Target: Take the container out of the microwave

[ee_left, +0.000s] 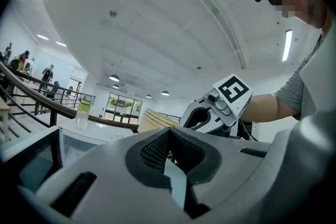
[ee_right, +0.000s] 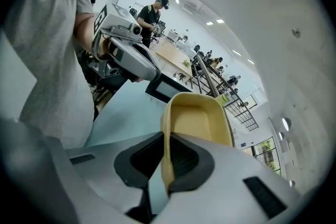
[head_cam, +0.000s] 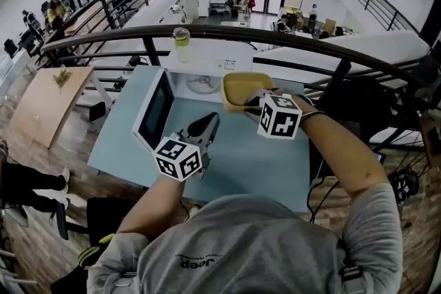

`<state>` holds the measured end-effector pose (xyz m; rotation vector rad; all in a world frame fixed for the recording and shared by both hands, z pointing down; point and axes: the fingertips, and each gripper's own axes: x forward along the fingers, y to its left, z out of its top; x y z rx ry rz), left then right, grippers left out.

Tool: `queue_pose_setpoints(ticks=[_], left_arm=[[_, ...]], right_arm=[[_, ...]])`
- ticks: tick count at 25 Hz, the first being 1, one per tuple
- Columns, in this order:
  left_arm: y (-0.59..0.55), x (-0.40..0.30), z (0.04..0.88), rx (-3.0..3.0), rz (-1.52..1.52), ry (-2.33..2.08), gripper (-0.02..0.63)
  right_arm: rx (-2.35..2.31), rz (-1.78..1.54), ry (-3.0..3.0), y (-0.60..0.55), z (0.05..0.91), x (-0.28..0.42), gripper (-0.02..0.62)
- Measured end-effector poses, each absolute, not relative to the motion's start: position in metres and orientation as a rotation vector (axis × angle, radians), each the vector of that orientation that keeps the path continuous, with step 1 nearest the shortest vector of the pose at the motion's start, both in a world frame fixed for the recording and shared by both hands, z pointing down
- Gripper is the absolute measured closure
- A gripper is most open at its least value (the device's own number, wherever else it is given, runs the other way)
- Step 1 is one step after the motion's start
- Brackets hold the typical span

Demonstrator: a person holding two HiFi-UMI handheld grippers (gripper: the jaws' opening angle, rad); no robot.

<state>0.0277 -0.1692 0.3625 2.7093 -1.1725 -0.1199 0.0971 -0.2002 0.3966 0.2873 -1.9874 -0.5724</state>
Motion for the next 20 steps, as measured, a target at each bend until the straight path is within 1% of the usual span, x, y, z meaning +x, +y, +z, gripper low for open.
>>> queue_pose_setpoints(ticks=[4,9,20], left_arm=[[-0.156,0.043,0.375,2.674,-0.104,-1.229,0.598],[-0.142,0.047,0.398,2.644,-0.062,-1.260,0.598],[-0.140,0.003,0.439,2.648,0.059,-1.145,0.598]], right_arm=[[0.242,-0.576,-1.994,-0.187,0.411,0.118,0.557],[0.213,-0.566,-2.012,-0.174,0.431,0.129,0.557],[0.303,-0.445,-1.997,-0.154,0.470,0.107,0.557]])
